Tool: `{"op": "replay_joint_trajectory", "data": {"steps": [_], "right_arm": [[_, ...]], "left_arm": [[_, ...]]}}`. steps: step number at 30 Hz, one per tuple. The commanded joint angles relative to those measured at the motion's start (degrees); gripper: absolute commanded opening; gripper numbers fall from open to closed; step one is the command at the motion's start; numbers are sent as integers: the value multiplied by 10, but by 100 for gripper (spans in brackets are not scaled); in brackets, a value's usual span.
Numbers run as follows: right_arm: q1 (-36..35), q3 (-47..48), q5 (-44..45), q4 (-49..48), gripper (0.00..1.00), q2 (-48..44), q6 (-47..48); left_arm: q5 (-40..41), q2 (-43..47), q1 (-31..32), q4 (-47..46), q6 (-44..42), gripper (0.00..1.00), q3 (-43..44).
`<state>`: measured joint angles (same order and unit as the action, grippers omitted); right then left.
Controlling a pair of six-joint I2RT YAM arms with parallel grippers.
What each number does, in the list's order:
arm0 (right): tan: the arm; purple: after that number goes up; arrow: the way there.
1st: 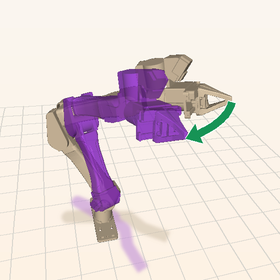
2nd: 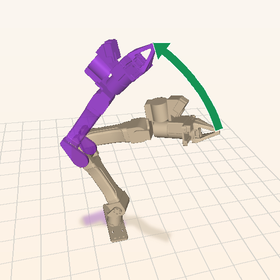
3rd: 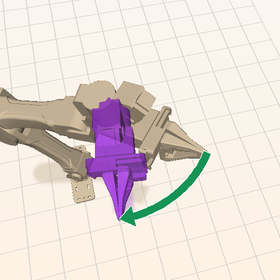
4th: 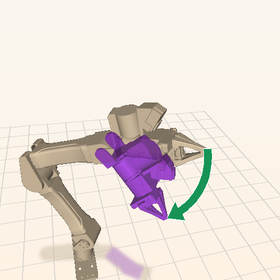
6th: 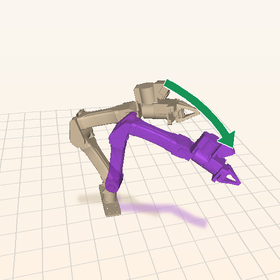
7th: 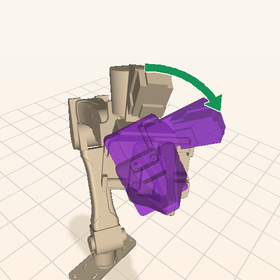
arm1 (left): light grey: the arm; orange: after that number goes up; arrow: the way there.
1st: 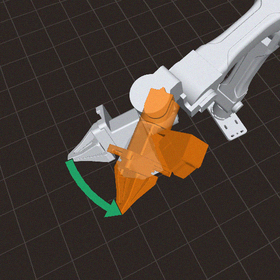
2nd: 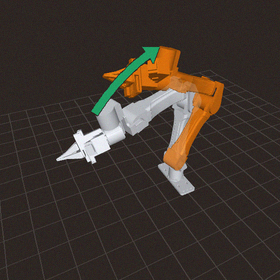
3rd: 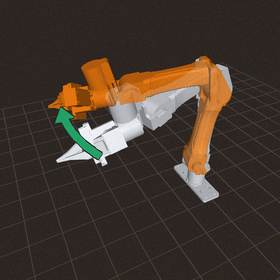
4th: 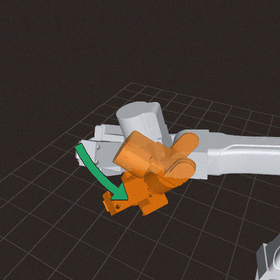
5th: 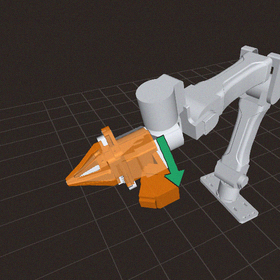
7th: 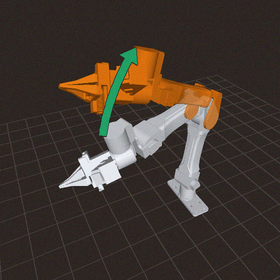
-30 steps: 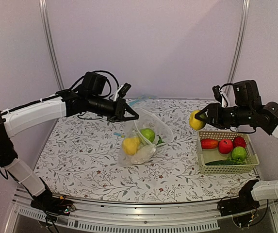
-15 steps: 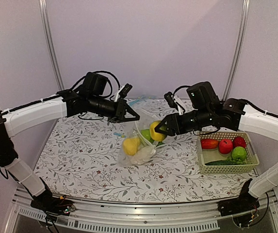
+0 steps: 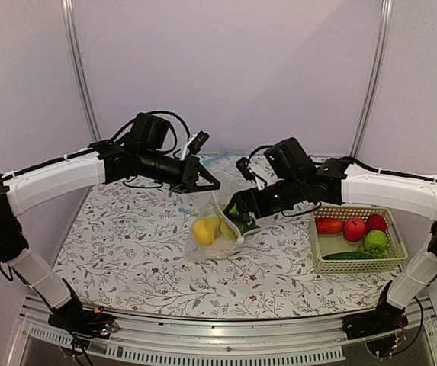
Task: Place the food in the zip-top bag and seal the zipper
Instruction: Place the fake fruit in the zipper food storage bag, then adjust the zipper food storage bag at the center of the board.
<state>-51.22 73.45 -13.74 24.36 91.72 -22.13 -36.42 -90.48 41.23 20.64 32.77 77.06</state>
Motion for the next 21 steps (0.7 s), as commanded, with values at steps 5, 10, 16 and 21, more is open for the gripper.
{"op": "replay_joint_trajectory", "data": {"steps": [5,10,16,21], "right_arm": [[-2,25,46,30,97,-61,33],[3,19,82,67,94,-107,49],[44,-22,101,97,85,-123,50],[47,-47,98,99,77,-103,48]], "left_arm": [[0,-7,7,-4,-25,0,21],[0,-4,7,-4,-29,0,19],[0,2,7,-2,-30,0,16],[1,7,8,-1,-30,0,15]]}}
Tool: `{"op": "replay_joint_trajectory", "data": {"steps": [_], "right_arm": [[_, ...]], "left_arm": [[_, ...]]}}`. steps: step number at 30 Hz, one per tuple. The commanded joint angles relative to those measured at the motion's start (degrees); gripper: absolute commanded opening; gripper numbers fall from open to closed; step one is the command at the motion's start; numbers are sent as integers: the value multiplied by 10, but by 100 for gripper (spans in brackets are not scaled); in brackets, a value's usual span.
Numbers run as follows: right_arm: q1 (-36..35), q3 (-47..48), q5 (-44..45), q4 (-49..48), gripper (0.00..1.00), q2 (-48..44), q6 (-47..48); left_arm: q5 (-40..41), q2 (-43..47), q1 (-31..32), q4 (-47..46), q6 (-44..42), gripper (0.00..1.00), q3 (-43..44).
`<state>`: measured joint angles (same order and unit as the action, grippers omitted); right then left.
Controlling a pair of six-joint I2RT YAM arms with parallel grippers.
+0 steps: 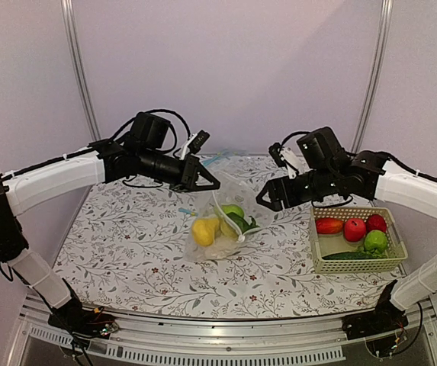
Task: Place the food in the zip-top bag and seal the zipper
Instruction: Adjust the zipper food storage bag at the center of the board.
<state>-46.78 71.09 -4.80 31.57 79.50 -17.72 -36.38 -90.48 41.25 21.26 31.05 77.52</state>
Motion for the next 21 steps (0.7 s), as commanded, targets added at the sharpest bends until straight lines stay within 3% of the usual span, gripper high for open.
{"op": "replay_joint_trajectory", "data": {"steps": [1,15,21], "right_arm": [[2,-28,9,26,75,24,3],[25,-47,16,-11,49,86,-46],[28,-8,-10,-2,12,116,-64]], "left_arm": [[1,8,8,-7,-12,0,10],[4,15,8,-4,-13,0,6],[4,9,8,8,-23,0,9]]}}
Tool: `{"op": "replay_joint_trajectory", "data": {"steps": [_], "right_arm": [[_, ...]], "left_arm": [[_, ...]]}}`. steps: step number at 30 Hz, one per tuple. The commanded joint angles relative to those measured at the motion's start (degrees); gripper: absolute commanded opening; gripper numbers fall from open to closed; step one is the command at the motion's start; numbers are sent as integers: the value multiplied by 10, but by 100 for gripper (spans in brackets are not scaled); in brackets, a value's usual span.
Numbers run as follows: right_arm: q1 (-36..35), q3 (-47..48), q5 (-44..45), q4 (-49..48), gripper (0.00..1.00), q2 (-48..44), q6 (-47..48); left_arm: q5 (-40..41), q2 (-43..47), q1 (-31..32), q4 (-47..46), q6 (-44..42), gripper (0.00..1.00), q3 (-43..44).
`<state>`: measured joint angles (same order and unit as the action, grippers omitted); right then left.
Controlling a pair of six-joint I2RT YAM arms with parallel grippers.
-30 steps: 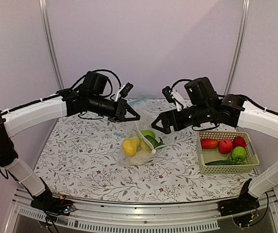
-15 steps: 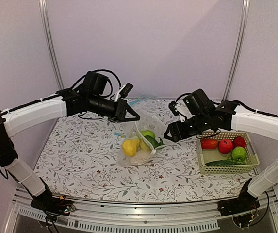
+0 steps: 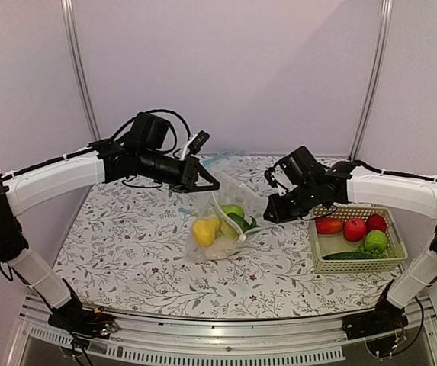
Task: Place the food in the zip-top bag and seal the zipper
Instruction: Adjust the zipper food storage bag at the center of the board.
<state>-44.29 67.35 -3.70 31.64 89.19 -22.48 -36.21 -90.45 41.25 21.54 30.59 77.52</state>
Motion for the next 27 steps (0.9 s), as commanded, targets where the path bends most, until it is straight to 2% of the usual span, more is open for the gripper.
{"op": "replay_joint_trajectory", "data": {"steps": [1,2,8,12,19,21,25,27], "right_arm": [[3,37,-28,3,3,19,-18],[3,45,-35,10,0,18,-20],[3,113,-92,76,0,-46,-36],[3,142,-121,75,0,-85,-52],[1,126,-162,17,0,-56,-132],[2,109,-134,-3,0,-48,-174],[1,77,-76,-39,0,-36,-259],[1,62,-66,-68,0,-32,-293]], "left_arm": [[4,8,8,8,-20,0,10],[6,7,6,8,-18,0,11],[21,-1,-21,-3,6,0,21],[17,-16,-32,-14,8,0,41],[-9,-62,-31,-15,14,2,95],[-6,-69,-28,-15,7,9,99],[49,-55,-21,-11,-31,58,81],[105,-33,-14,-6,-51,73,59]]}}
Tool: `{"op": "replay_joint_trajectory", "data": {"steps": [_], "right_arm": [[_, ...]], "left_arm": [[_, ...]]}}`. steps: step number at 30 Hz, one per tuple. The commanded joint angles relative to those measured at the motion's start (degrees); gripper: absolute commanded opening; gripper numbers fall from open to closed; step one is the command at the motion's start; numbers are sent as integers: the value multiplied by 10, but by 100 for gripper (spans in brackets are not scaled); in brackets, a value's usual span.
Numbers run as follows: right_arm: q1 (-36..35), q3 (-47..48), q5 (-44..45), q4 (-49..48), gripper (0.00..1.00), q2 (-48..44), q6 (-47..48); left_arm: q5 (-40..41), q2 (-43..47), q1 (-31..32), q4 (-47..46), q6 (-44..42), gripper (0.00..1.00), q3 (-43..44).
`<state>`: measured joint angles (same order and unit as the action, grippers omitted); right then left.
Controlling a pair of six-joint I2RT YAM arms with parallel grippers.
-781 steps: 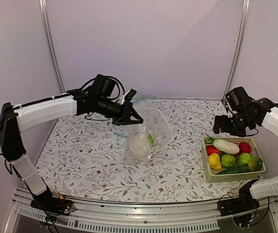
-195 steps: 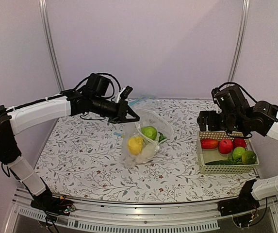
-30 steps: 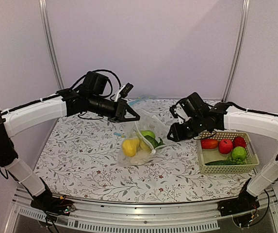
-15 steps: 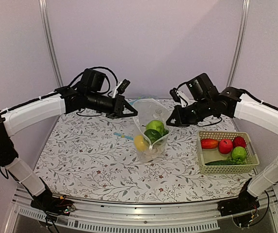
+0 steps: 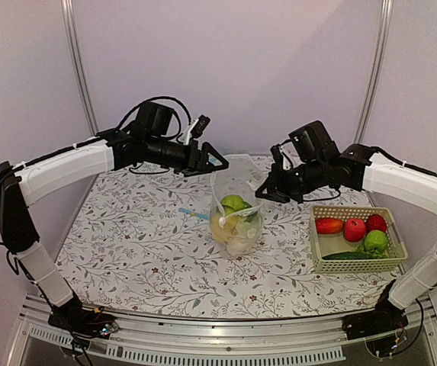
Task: Place the food in the zip-top bag and seal the zipper
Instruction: Adjust the zipper food storage bag at the center of the board, then pass from the right arm to the left
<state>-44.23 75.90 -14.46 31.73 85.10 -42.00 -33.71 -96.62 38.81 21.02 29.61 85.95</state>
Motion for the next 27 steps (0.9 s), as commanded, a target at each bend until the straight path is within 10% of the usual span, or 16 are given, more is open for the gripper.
{"op": "replay_joint_trajectory", "data": {"steps": [1,11,27], "right_arm": [[0,-29,49,-78,0,9,-107],[1,-22,142,-90,0,-1,-181],[-13,-12,225,-81,0,4,-219]], "left_arm": [[107,42,14,-1,-51,80,-39],[365,198,116,-64,-90,100,-212],[448,196,238,-289,38,85,-323]]}}
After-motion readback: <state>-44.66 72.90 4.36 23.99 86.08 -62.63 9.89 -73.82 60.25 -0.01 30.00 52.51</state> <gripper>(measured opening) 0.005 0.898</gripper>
